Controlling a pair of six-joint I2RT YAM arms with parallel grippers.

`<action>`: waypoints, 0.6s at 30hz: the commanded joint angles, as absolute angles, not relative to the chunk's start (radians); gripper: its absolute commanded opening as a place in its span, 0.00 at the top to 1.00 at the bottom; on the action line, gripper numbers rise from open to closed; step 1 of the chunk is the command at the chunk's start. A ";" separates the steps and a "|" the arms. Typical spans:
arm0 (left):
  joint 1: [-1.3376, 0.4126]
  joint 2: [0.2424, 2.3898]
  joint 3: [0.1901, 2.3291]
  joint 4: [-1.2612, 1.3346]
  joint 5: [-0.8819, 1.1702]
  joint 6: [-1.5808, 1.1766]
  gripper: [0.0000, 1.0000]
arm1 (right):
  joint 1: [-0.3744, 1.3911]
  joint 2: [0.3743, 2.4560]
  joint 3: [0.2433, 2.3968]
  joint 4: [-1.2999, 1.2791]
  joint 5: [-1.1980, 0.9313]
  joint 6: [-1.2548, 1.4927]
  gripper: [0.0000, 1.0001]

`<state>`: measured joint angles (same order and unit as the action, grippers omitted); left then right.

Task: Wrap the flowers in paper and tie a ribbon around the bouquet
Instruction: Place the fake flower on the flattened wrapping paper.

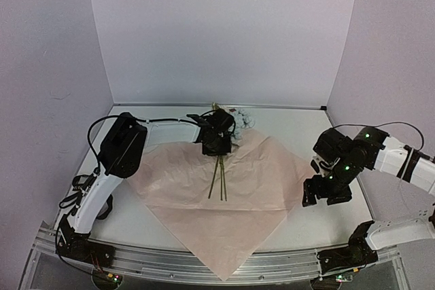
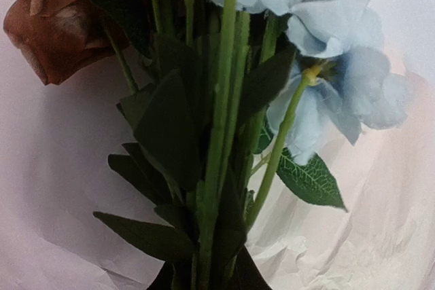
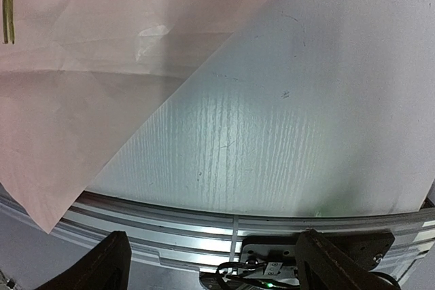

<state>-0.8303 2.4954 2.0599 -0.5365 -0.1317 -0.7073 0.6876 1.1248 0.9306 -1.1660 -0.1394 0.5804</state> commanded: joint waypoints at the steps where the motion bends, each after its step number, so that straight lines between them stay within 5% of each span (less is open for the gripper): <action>1: -0.819 2.494 2.112 -0.632 -0.146 -0.704 0.79 | 0.683 1.119 0.959 -1.158 -0.136 0.587 0.14; 18: -0.830 2.386 2.053 -0.587 -0.121 -0.725 0.39 | 0.683 1.137 0.980 -1.157 -0.174 0.556 0.09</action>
